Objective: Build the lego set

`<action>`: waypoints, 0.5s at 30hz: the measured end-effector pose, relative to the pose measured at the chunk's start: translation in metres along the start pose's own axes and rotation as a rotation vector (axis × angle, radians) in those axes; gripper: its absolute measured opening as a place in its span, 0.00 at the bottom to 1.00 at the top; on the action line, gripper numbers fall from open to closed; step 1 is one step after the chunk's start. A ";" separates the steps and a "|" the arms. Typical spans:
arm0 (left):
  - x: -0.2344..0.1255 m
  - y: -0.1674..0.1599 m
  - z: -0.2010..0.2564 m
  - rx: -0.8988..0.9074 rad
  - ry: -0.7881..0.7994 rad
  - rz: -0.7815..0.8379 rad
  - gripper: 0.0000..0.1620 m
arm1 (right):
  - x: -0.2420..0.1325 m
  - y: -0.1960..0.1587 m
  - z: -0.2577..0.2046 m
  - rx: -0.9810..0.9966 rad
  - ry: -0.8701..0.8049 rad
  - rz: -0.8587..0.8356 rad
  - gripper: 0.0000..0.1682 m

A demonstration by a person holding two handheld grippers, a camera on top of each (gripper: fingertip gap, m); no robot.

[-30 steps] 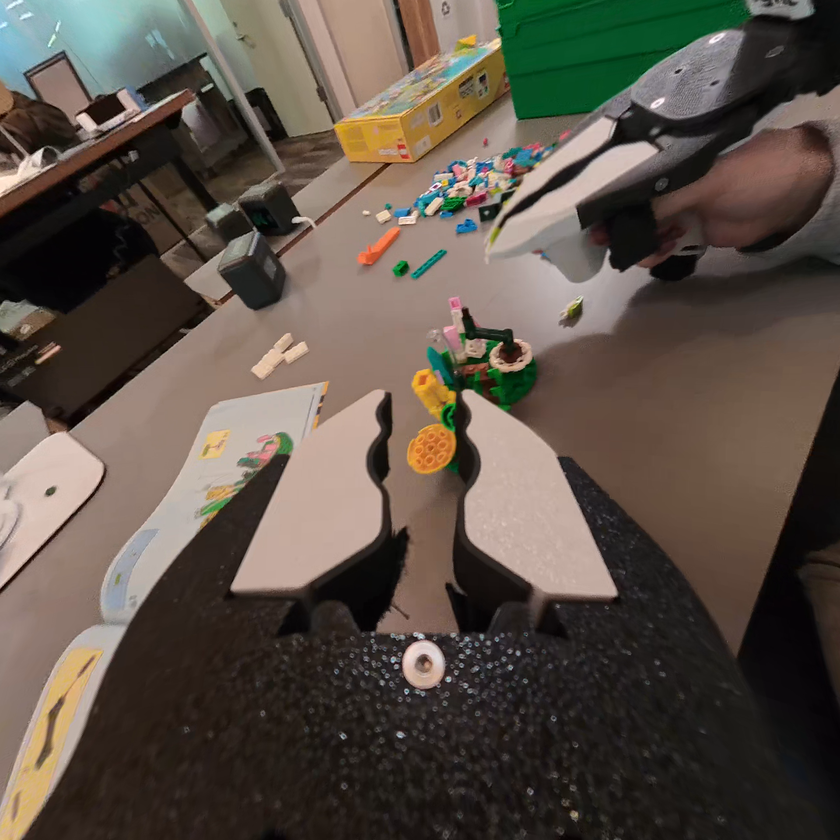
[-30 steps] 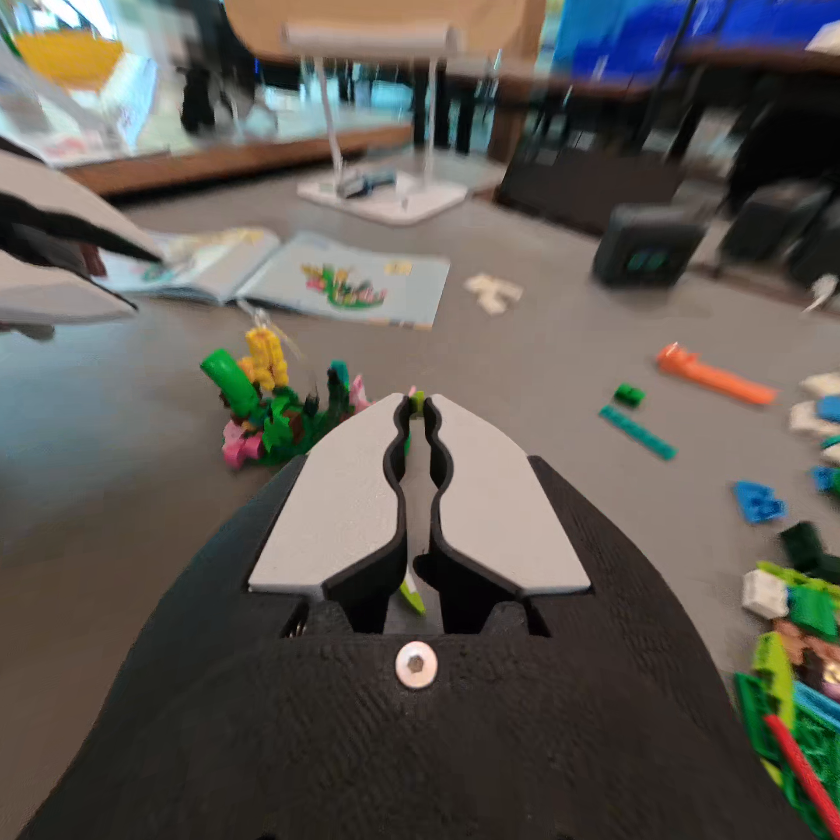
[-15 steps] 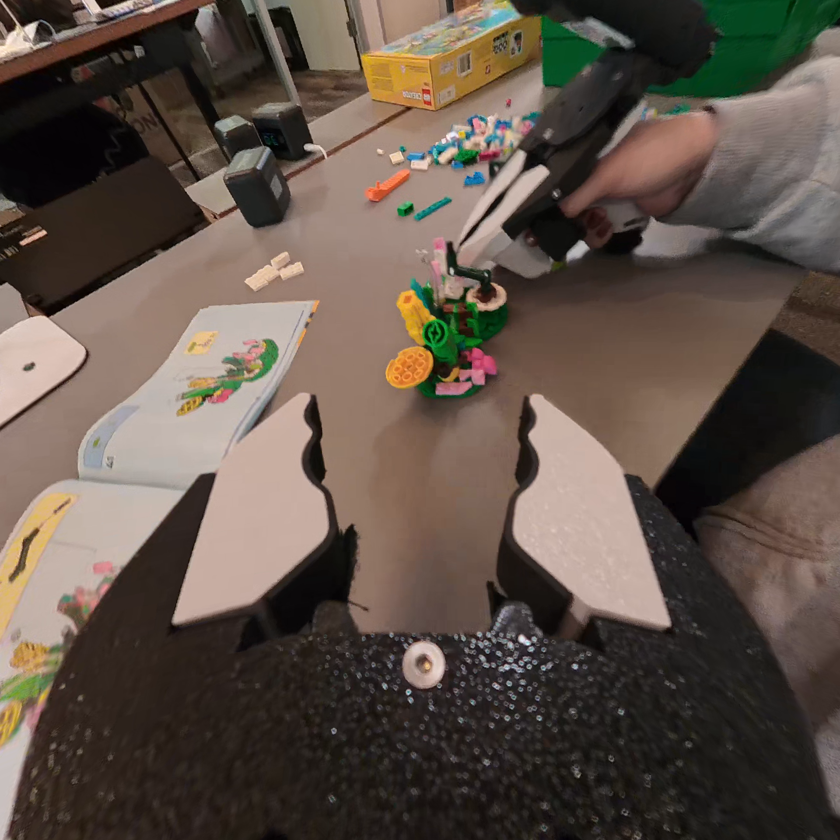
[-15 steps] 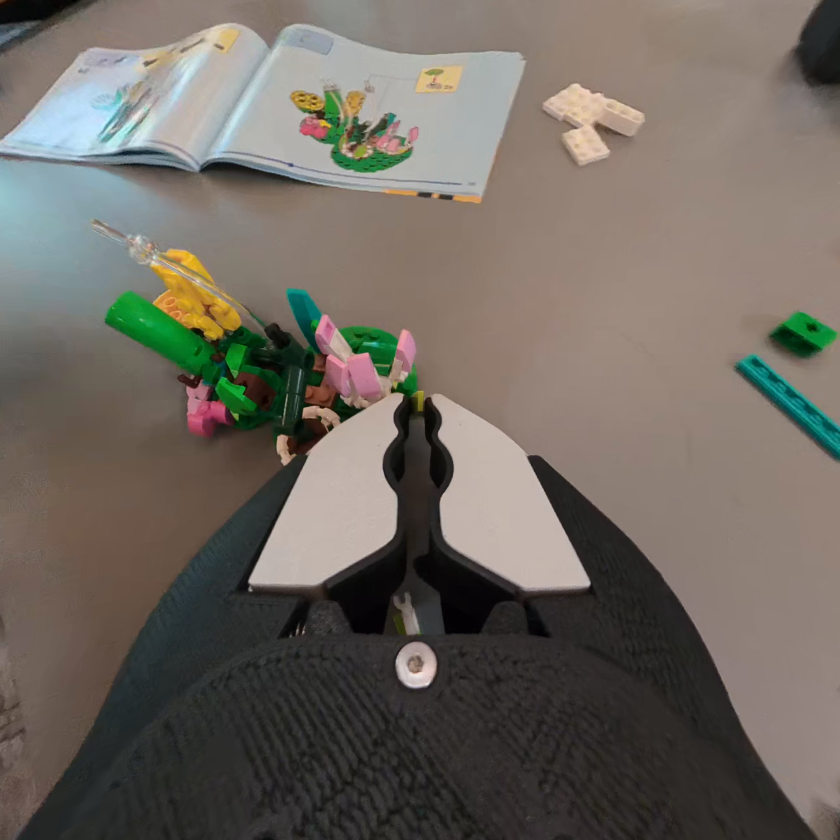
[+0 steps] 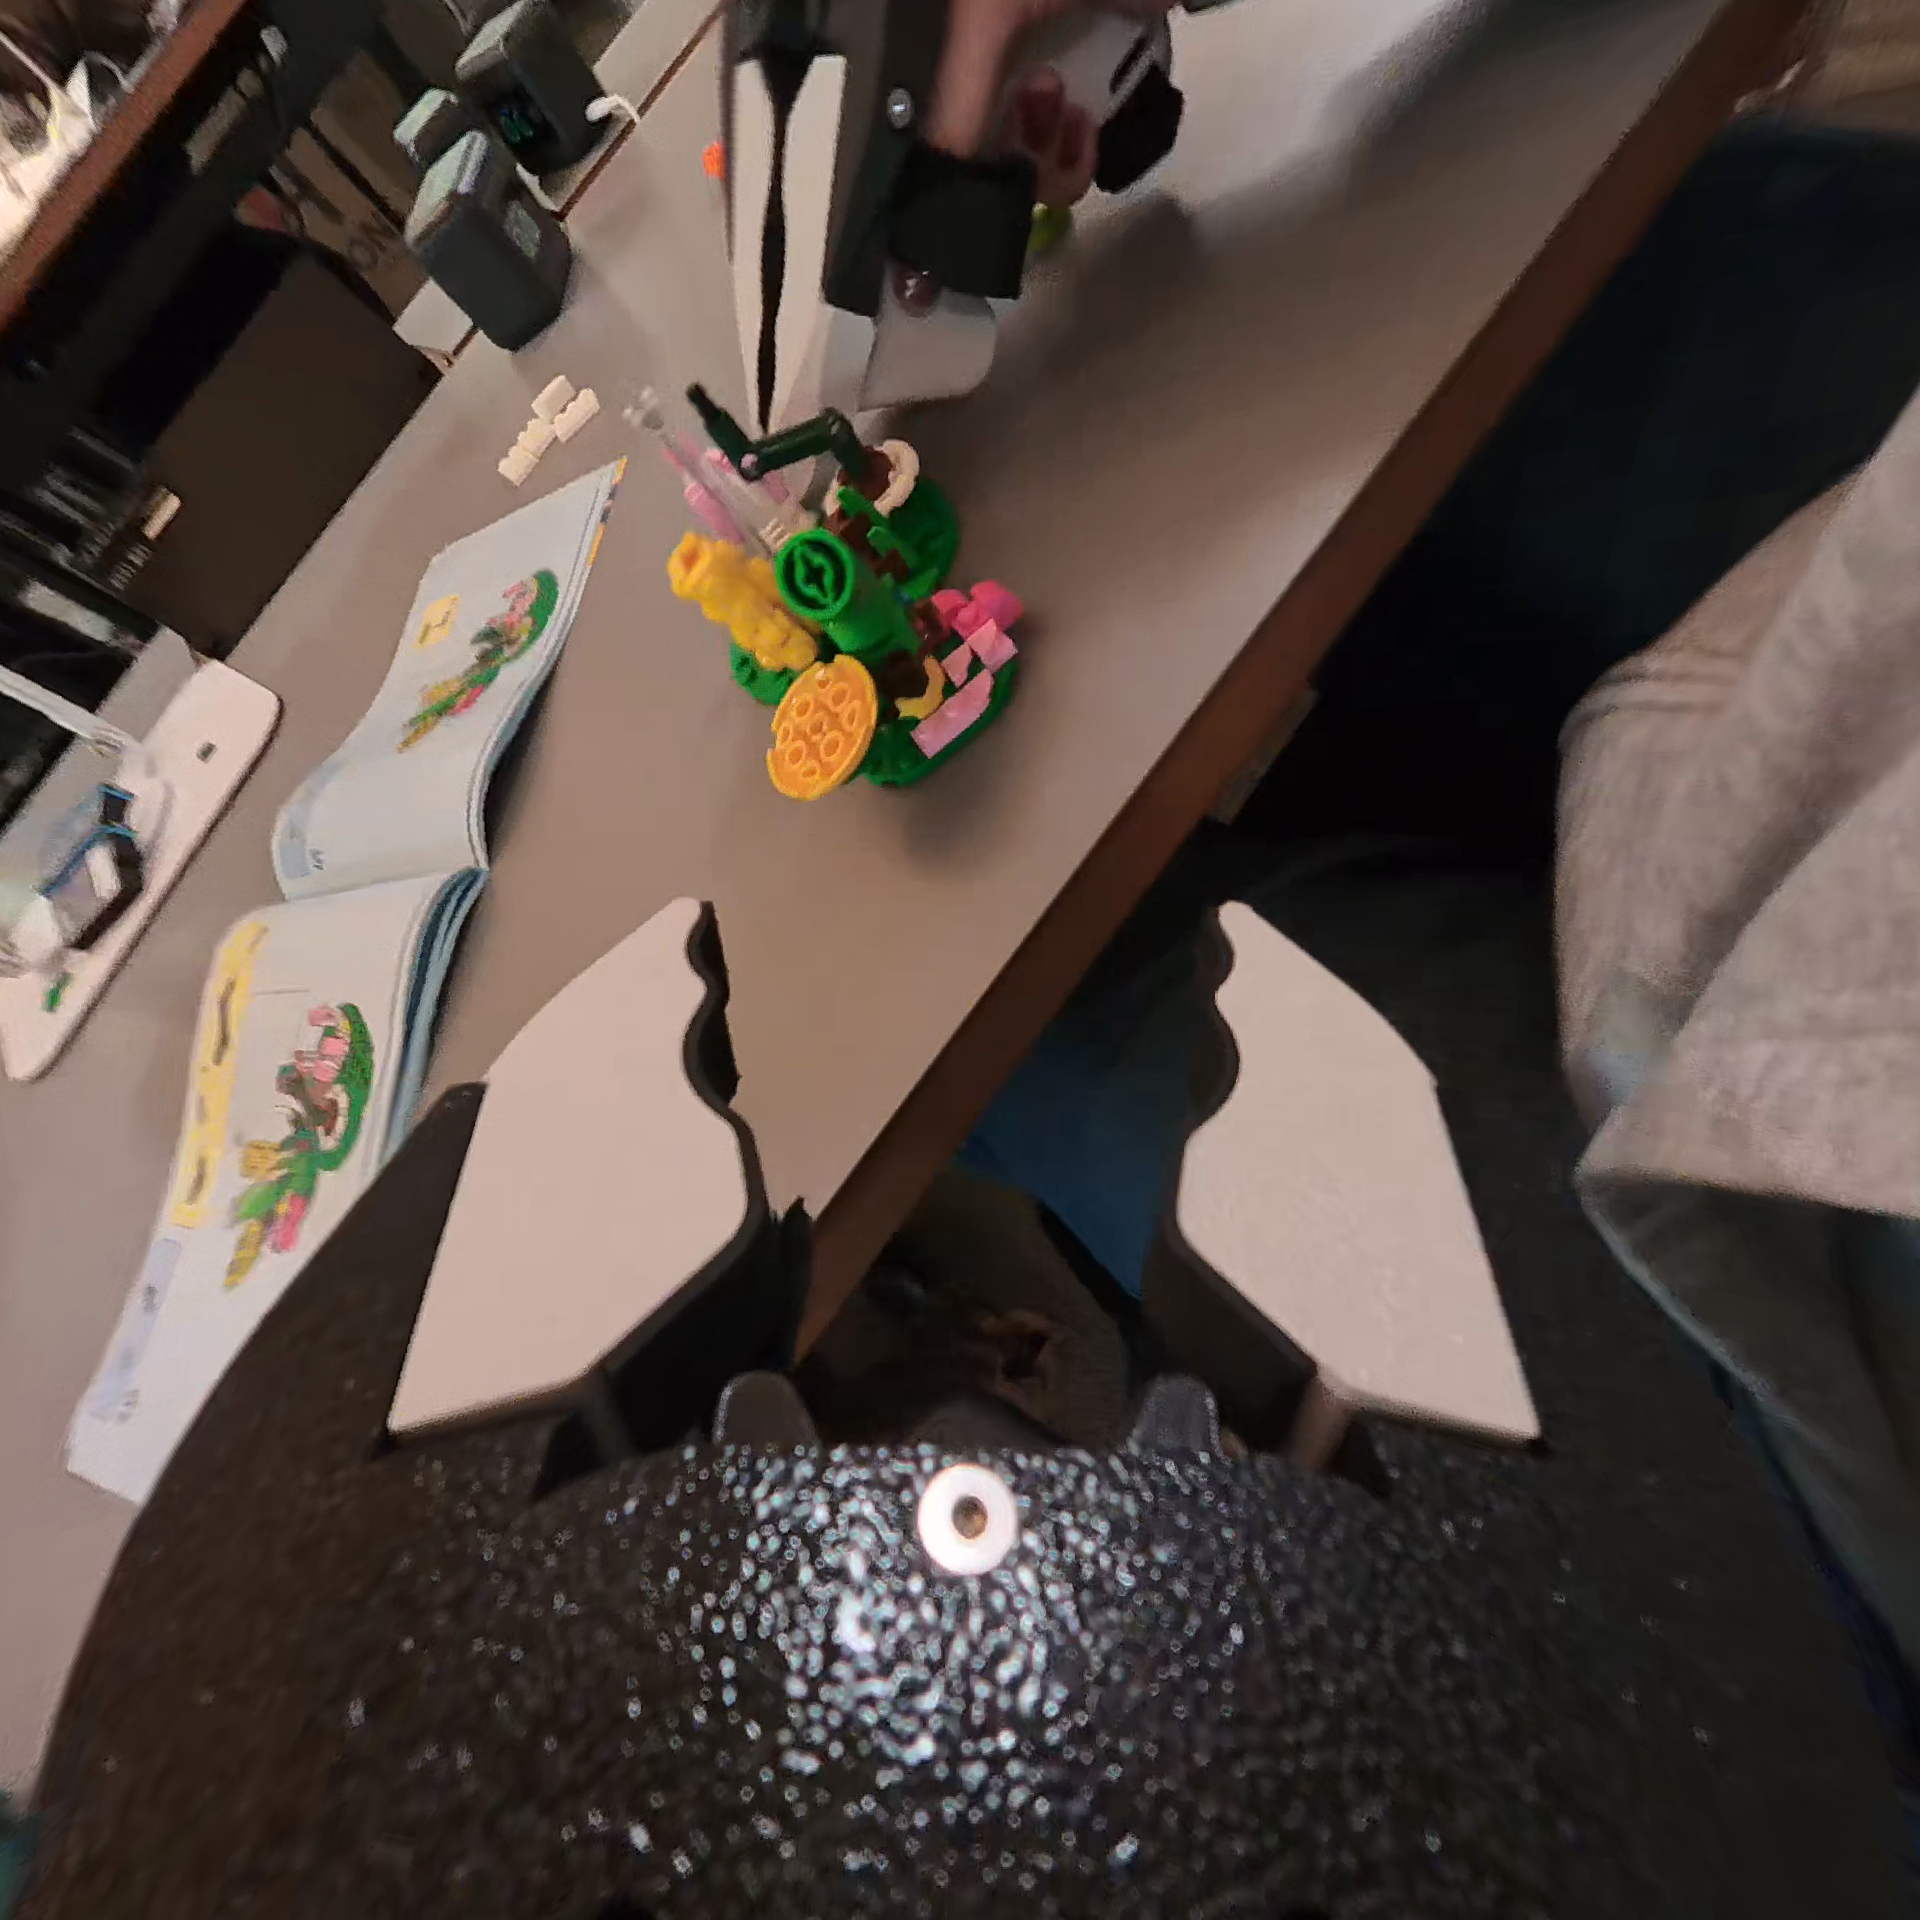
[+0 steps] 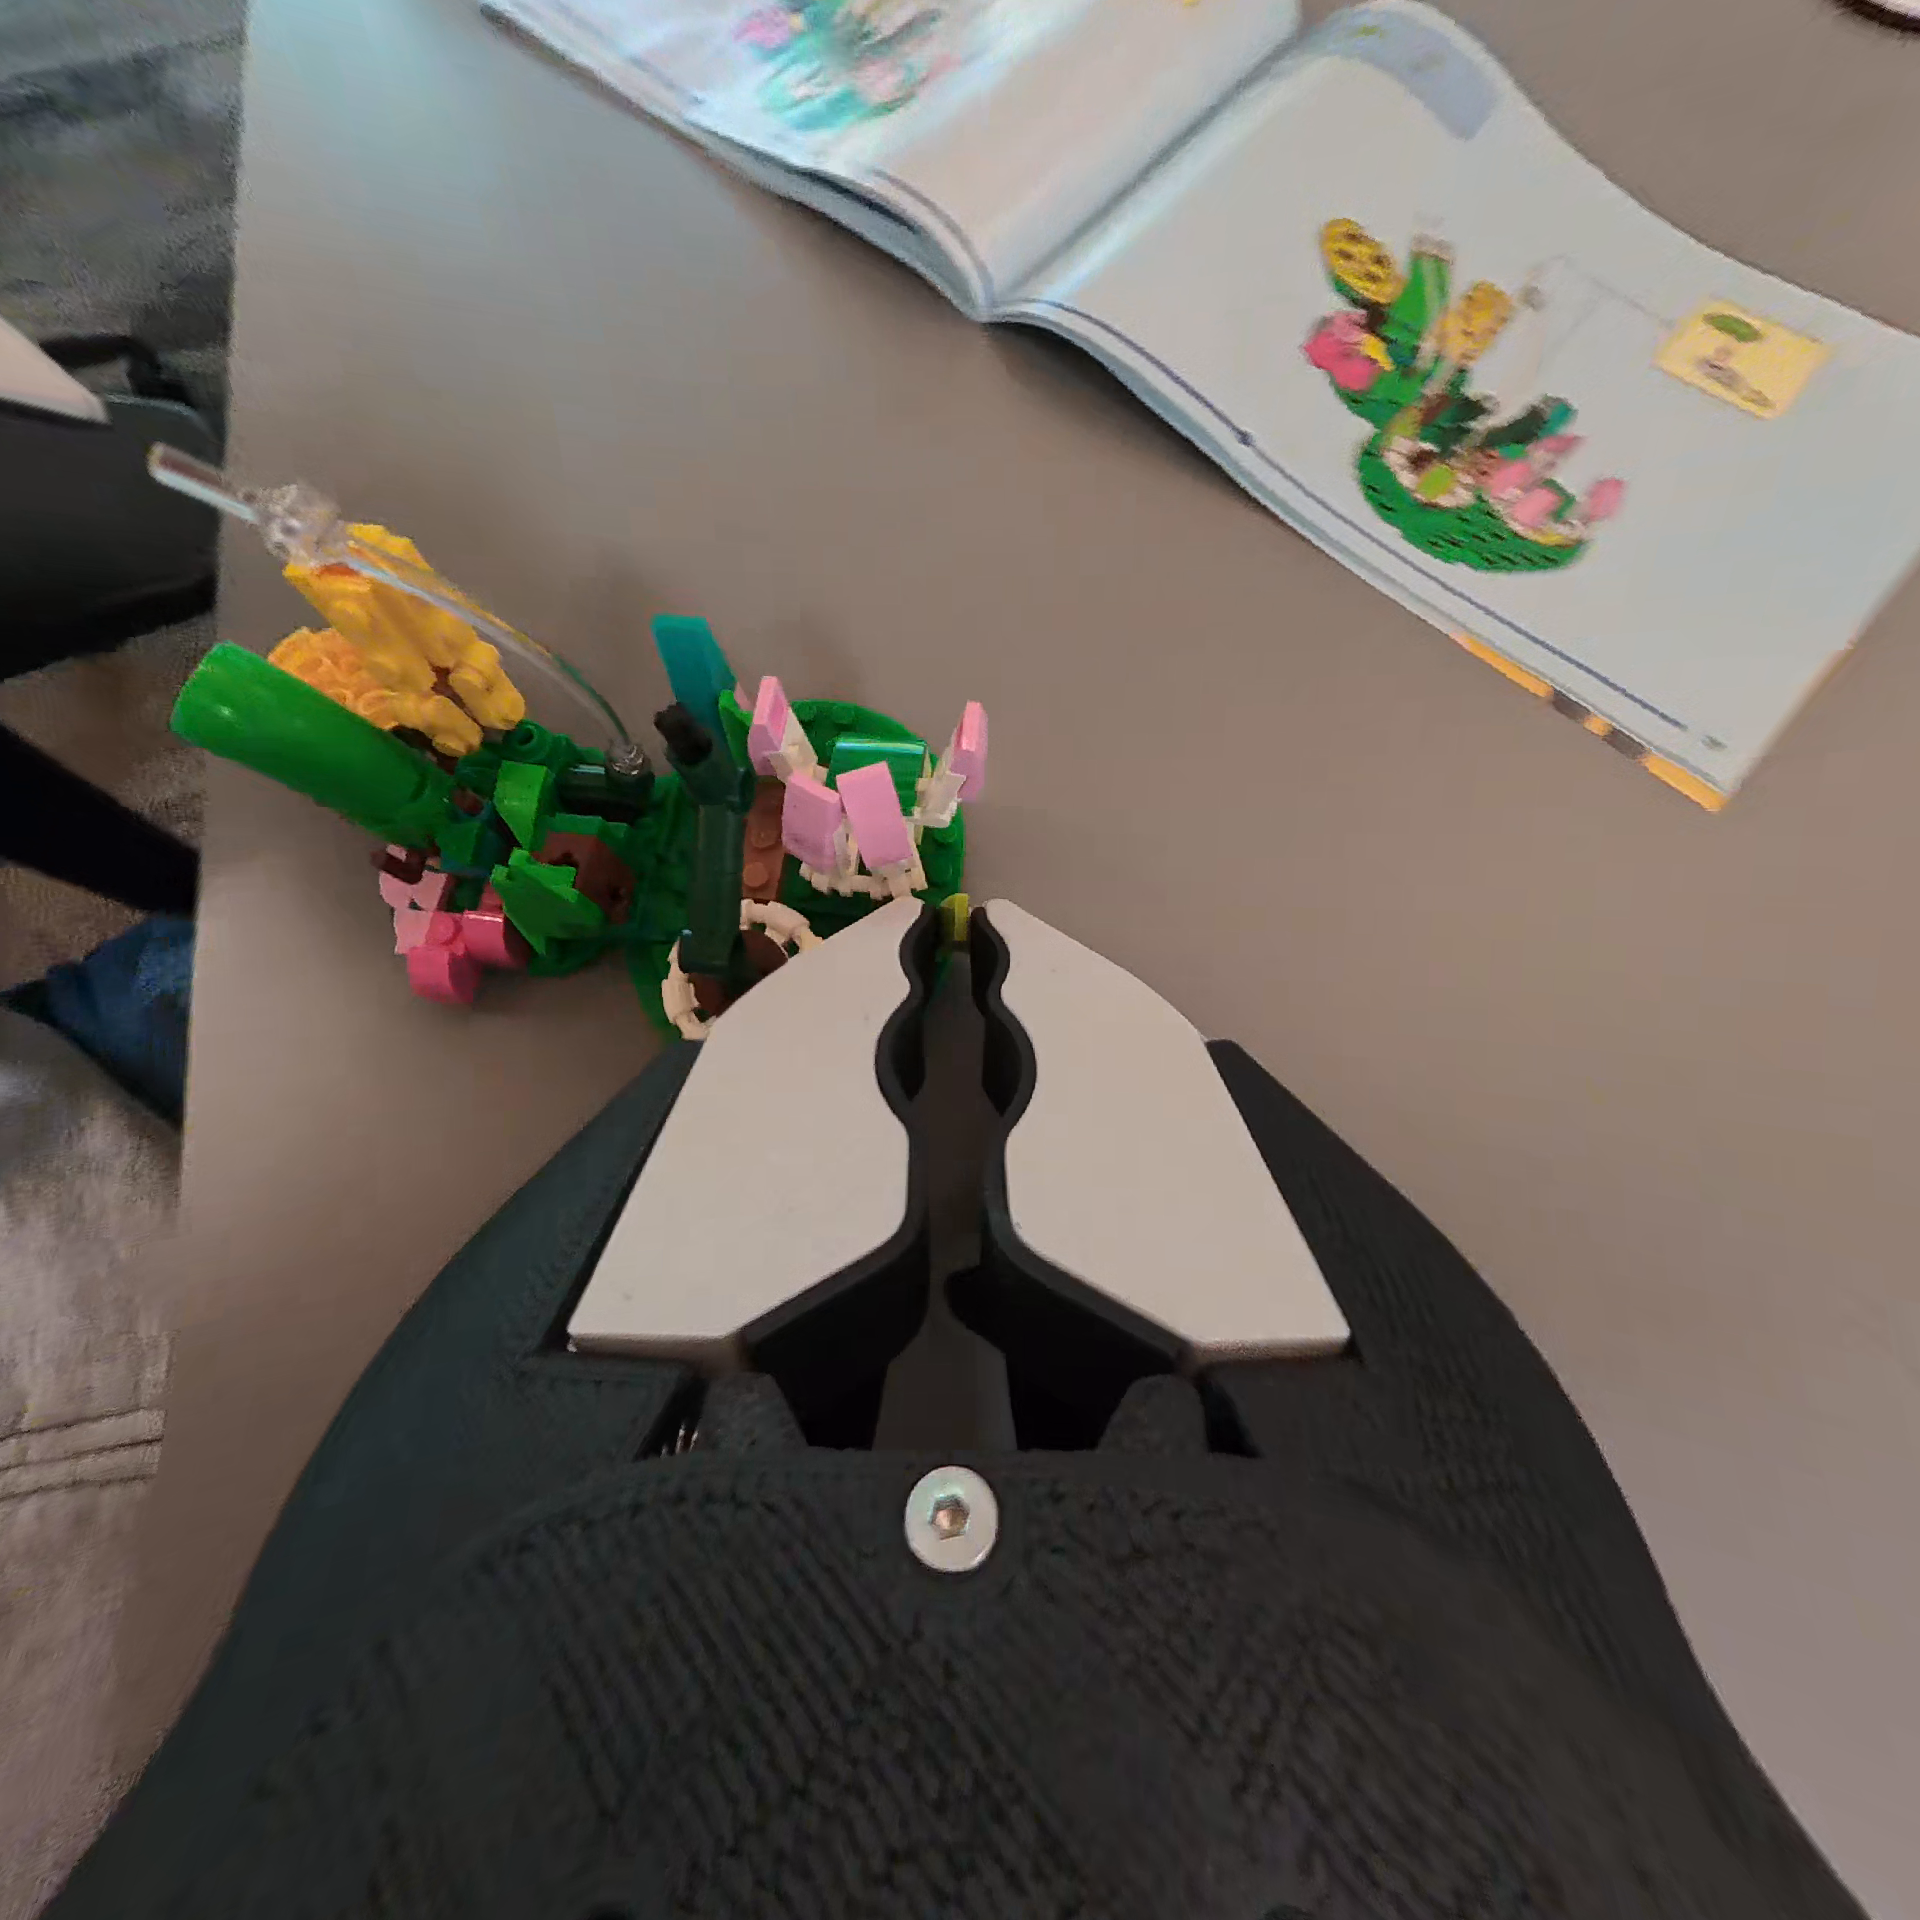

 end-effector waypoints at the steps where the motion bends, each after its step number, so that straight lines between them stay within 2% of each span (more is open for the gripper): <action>1: -0.001 0.001 0.004 0.058 -0.010 0.015 0.52 | 0.003 0.002 -0.005 -0.025 0.017 -0.007 0.03; 4: -0.005 0.005 0.012 0.225 -0.009 0.115 0.42 | 0.011 0.006 -0.022 -0.083 0.067 -0.015 0.03; 12: -0.012 -0.026 0.011 0.340 -0.021 -0.117 0.45 | 0.029 0.015 -0.059 -0.140 0.209 0.000 0.03; 15: -0.015 -0.033 0.000 0.448 0.051 -0.178 0.45 | 0.034 0.017 -0.068 -0.165 0.246 0.008 0.03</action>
Point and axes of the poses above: each gripper's, where its closed fingertips meet, x out along the fingers, y out of its top, z = x × y across the jaws, the point moved 5 cm from there along -x, back along the fingers, and after that the axes turned 8 degrees about z, right-handed, at the moved point
